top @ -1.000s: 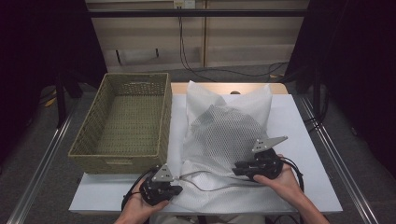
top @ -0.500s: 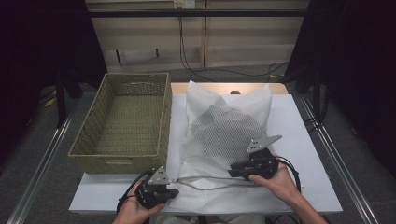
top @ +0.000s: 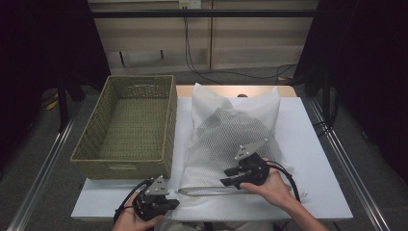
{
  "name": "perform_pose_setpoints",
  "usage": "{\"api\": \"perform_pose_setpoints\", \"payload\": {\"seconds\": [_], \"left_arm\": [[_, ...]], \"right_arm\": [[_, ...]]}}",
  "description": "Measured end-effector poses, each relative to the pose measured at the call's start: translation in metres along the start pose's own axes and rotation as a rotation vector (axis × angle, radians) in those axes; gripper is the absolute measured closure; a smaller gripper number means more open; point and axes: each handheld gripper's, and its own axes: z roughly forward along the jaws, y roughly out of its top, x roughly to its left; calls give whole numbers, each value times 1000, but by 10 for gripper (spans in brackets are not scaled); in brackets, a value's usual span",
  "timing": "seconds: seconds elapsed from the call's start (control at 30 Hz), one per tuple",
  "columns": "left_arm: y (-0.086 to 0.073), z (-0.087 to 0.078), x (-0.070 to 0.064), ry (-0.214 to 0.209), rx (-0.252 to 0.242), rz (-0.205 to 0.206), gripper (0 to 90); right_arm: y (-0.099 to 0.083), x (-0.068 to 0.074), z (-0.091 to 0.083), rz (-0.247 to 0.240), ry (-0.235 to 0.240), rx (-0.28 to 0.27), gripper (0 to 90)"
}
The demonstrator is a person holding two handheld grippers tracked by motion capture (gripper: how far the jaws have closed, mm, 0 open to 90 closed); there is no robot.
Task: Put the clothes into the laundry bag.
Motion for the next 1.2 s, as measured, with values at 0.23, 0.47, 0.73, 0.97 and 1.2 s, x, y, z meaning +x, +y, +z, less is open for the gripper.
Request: {"api": "perform_pose_setpoints", "payload": {"seconds": [0.23, 0.47, 0.73, 0.97, 1.2], "left_arm": [[2, 3, 3, -39, 17, 0, 826], [-1, -2, 1, -47, -12, 0, 732], [-2, -3, 3, -54, -5, -9, 831], [-2, -1, 4, -49, 17, -6, 857], [-1, -1, 5, -47, 20, -10, 862]], "right_arm": [[28, 21, 37, -58, 48, 23, 729], [51, 35, 80, -114, 97, 63, 778], [65, 42, 109, -148, 105, 87, 781], [65, 42, 120, -143, 115, 93, 781], [63, 43, 130, -142, 121, 101, 780]]}}
